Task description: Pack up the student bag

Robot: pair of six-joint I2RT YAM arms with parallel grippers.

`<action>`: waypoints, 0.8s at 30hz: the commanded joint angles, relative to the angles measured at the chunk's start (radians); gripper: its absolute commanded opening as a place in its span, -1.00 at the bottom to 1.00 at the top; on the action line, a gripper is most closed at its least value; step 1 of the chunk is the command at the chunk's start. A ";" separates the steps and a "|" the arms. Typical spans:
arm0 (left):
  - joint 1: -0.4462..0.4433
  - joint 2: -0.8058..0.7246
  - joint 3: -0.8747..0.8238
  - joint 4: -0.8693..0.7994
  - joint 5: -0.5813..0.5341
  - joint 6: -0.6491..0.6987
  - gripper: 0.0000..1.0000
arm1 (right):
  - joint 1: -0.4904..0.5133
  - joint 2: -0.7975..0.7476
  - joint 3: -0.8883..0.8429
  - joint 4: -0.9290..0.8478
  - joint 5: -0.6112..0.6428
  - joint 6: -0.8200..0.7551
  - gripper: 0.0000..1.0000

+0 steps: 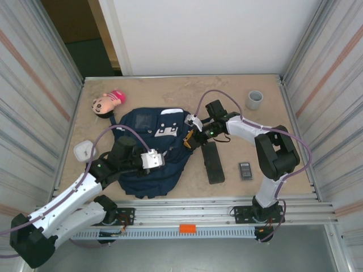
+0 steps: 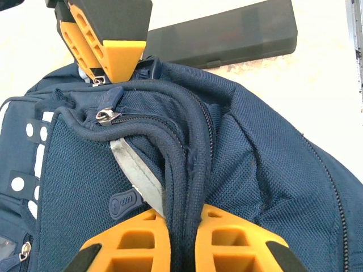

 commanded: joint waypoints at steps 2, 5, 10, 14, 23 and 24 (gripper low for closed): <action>0.003 0.011 0.035 0.127 -0.031 -0.016 -1.00 | -0.001 -0.033 -0.004 0.005 0.038 0.055 -0.99; 0.001 0.030 0.041 0.132 -0.088 -0.020 -1.00 | -0.001 -0.088 -0.037 0.027 0.049 0.082 -1.00; -0.024 0.070 0.061 0.152 -0.215 -0.045 -1.00 | 0.024 -0.182 -0.090 0.056 0.050 0.137 -1.00; -0.049 0.115 0.090 0.181 -0.295 -0.101 -1.00 | 0.079 -0.248 -0.130 0.083 0.036 0.198 -1.00; -0.090 0.250 0.120 0.310 -0.362 -0.217 -0.93 | 0.138 -0.420 -0.240 0.215 0.117 0.643 -1.00; -0.095 0.265 0.127 0.318 -0.364 -0.228 -0.89 | 0.141 -0.438 -0.257 0.232 0.125 0.691 -1.00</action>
